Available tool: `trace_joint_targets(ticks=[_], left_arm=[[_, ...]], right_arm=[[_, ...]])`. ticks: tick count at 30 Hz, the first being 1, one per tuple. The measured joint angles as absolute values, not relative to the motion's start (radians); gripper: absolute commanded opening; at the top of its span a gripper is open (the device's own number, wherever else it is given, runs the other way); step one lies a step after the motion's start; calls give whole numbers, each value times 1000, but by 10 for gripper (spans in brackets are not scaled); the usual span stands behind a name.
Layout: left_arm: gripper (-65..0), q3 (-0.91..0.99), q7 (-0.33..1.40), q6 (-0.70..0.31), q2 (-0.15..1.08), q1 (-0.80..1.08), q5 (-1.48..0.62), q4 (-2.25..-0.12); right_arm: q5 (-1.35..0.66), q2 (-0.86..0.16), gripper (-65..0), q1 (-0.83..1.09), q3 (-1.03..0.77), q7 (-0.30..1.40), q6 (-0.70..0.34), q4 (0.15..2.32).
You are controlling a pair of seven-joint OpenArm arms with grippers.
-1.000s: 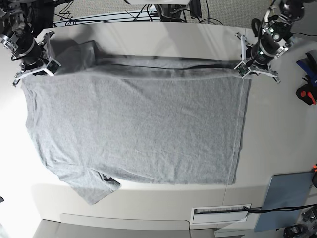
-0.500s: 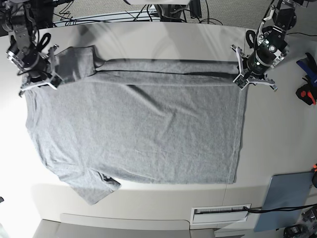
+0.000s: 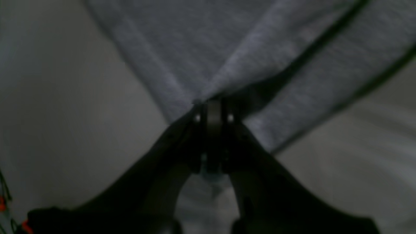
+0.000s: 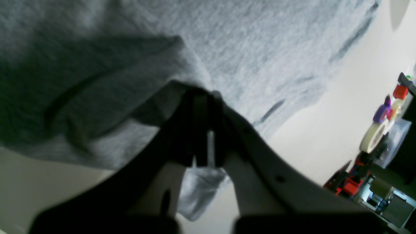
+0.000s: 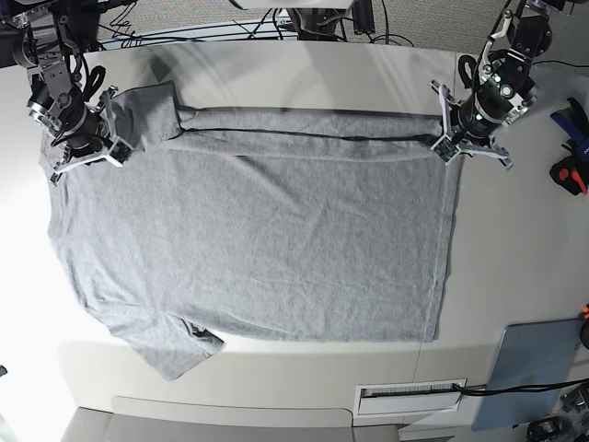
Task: Fold the T-shirt properly
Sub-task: 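Lower both held corners, folding the collar edge over onto the shirt, then open the right gripper and release the folded collar edge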
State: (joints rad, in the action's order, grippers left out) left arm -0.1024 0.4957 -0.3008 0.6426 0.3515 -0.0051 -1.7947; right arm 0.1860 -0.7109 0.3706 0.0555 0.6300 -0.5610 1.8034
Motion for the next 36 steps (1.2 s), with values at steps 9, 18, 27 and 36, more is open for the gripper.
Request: trace_joint_targets(ticks=[9, 18, 27, 36], left_arm=[[-650, -102, 488, -296, 643, 352, -5, -1795], [-574, -102, 458, -273, 643, 326, 6, -1794], [-334, -102, 470, -227, 643, 320, -28, -1794], [-334, -102, 498, -227, 643, 320, -28, -1797]], right_arm=[[194, -711, -650, 352, 56, 636, -546, 1803], [194, -711, -591, 342, 56, 639, -486, 1802], [186, -711, -418, 340, 56, 624, -486, 1802], [45, -711, -418, 341, 55, 708, -377, 1829]])
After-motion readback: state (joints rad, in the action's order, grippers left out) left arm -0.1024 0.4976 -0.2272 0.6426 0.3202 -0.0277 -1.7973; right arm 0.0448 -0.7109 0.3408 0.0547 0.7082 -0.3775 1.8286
